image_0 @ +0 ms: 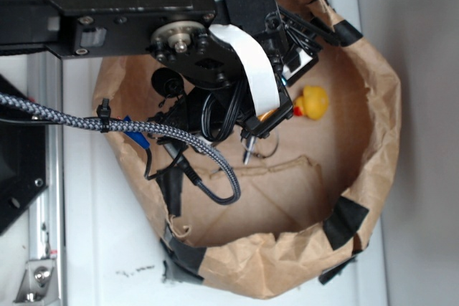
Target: Grab the silver keys.
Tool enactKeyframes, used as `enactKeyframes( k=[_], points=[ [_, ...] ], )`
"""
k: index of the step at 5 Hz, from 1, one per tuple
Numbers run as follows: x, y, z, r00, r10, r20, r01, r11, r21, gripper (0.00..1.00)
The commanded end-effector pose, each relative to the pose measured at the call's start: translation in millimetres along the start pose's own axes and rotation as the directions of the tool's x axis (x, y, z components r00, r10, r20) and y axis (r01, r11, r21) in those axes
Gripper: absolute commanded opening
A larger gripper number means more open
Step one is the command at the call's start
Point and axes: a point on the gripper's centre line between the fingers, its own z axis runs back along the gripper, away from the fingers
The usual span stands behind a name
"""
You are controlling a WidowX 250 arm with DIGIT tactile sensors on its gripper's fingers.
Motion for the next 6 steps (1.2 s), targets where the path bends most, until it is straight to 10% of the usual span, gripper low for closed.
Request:
enactKeyframes(
  k=[1,6],
  points=[
    [-9.3,-14.6,-25.6,0.994,-0.1,0.043,0.096,0.992,0.08,1.0],
    [-12.4,-31.6,-62.6,0.948,-0.318,0.03,0.317,0.948,0.026,1.0]
  ],
)
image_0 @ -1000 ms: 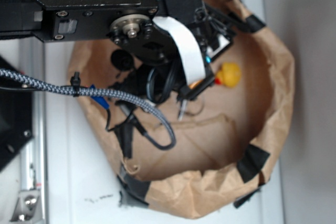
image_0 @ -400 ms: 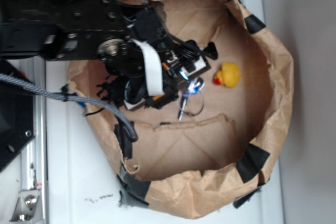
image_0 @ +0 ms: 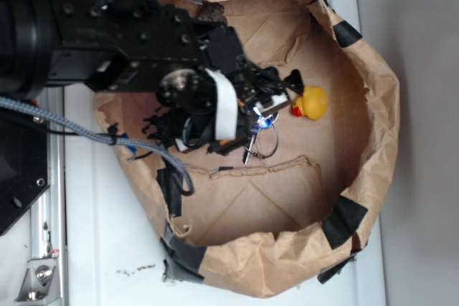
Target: Grab the silver keys.
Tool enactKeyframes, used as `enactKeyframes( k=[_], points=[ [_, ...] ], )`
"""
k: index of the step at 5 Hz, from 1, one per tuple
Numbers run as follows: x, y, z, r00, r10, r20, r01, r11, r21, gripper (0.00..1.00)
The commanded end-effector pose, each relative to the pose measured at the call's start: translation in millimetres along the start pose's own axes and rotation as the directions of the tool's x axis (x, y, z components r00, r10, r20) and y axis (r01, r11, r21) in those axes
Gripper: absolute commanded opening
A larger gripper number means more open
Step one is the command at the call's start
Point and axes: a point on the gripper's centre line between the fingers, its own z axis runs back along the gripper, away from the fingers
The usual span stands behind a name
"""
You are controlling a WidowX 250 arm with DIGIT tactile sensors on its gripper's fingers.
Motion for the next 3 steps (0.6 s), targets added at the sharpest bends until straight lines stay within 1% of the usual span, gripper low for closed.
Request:
enactKeyframes(
  k=[1,2,3],
  points=[
    [10.4,-6.3,11.2,0.997,-0.075,0.008,0.075,0.996,0.058,1.0],
    [17.8,-14.0,4.0,0.997,-0.064,0.035,0.061,0.994,0.087,1.0],
    [23.8,-13.6,-4.0,0.997,-0.066,0.028,0.063,0.994,0.09,1.0]
  ],
)
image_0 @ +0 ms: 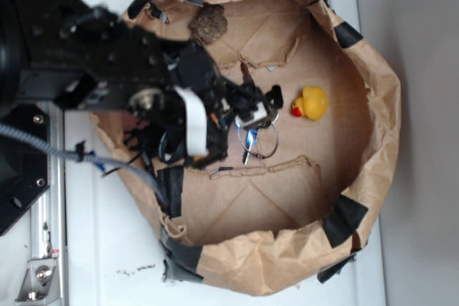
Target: Grab the silver keys.
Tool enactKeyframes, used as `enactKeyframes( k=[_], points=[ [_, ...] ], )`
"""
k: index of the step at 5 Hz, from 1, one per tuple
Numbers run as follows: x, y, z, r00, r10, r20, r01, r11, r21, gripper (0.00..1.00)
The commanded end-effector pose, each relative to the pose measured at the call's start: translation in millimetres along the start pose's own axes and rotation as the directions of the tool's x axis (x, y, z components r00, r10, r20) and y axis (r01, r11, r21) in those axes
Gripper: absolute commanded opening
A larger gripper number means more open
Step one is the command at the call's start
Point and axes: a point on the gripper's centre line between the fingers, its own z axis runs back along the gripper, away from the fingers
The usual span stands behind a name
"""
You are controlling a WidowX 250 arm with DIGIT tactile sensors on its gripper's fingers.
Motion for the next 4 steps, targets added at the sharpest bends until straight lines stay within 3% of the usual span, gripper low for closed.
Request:
enactKeyframes(
  k=[1,3,4],
  points=[
    [22.0,6.5,-6.9,0.999,-0.021,0.037,0.018,0.997,0.072,1.0],
    [31.8,16.6,-22.9,1.0,0.018,0.025,-0.021,0.992,0.123,1.0],
    [33.5,18.9,-26.5,0.997,0.068,0.043,-0.076,0.974,0.215,0.0]
  ],
)
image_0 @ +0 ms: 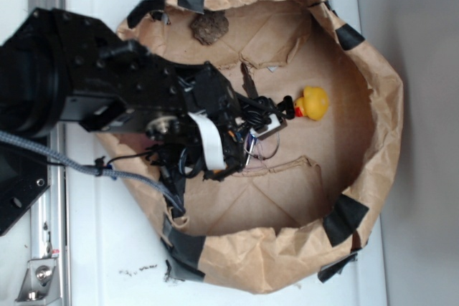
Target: Grab the silver keys.
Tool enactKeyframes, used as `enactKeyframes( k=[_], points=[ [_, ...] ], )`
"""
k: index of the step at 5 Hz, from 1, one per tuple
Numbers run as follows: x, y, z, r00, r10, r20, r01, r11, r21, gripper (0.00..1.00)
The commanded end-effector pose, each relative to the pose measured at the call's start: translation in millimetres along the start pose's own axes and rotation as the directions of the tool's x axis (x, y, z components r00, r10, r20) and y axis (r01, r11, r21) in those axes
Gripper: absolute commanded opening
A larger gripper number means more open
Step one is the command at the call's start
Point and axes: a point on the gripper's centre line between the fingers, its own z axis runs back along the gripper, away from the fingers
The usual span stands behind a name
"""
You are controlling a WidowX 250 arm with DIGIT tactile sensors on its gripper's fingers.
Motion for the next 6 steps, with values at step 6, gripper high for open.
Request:
enactKeyframes(
  k=[6],
  points=[
    [24.8,15.5,-7.5,0.997,0.069,0.025,-0.072,0.98,0.183,0.0]
  ],
)
